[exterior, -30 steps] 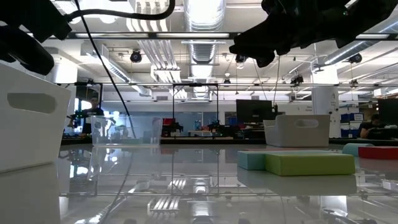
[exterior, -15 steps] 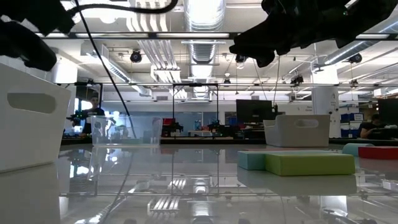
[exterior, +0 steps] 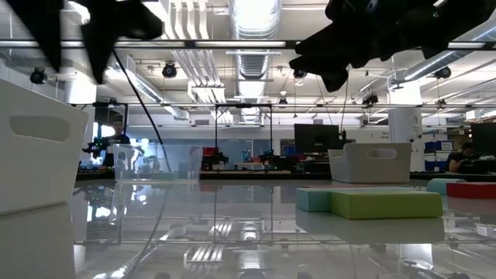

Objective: Sort & place blocks by color
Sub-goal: Put the right red block into the gray bin

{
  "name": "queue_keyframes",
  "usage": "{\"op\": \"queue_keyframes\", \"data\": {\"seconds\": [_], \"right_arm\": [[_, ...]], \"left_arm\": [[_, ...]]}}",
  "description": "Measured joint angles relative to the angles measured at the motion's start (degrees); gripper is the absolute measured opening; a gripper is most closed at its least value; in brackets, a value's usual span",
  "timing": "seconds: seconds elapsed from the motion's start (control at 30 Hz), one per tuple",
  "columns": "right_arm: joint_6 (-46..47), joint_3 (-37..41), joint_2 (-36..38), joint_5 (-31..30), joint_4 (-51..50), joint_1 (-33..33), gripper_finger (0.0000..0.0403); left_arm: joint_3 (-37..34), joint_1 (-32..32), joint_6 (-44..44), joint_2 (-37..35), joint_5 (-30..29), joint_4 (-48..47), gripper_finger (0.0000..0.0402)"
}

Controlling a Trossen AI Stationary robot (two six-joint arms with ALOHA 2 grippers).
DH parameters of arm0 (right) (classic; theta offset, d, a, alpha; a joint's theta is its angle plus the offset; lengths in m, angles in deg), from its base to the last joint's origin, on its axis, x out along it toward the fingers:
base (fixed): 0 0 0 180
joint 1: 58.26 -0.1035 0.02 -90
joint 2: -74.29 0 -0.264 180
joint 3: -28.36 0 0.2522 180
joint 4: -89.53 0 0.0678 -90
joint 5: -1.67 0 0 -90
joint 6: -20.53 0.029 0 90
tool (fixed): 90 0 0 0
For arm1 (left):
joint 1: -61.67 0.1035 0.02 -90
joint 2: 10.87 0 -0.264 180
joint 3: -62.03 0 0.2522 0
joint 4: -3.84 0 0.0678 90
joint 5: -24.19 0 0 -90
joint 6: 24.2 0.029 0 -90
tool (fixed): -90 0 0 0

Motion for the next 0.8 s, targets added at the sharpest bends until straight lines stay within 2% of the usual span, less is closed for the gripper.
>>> {"op": "queue_keyframes", "data": {"seconds": [0.13, 0.2, 0.3, 0.4, 0.5, 0.63, 0.8], "right_arm": [[3.56, -0.04, 0.0, 0.37, -3.71, -3.56, 0.0152], [5.76, -0.04, 0.0, 0.41, -5.33, -5.03, 0.0147], [10.21, -0.97, 0.0, -0.05, -10.23, -6.48, 0.0139], [14.29, -3.32, 0.0, -0.17, -19.52, -7.65, 0.013], [17.08, -6.5, 0.0, -0.82, -30.05, -8.77, 0.012], [19.53, -10.53, 0.0, -2.06, -47.2, -9.77, 0.0107], [19.72, -12.31, 0.0, -2.21, -63.22, -10.16, 0.0095]], "left_arm": [[-2.45, 2.61, 9.4, -4.3, -11.77, 8.52, 0.0152], [-4.51, 3.86, 15.13, -6.47, -15.03, 15.92, 0.0152], [-8.53, 5.67, 23.5, -9.42, -15.85, 29.25, 0.0152], [-13.4, 7.28, 29.6, -11.25, -15.82, 42.19, 0.0152], [-17.96, 8.58, 33.56, -12.32, -15.81, 50.99, 0.0152], [-23.28, 9.82, 34.88, -13.15, -15.8, 59.48, 0.0152], [-27.55, 9.97, 34.92, -13.86, -15.85, 66.54, 0.0152]]}}
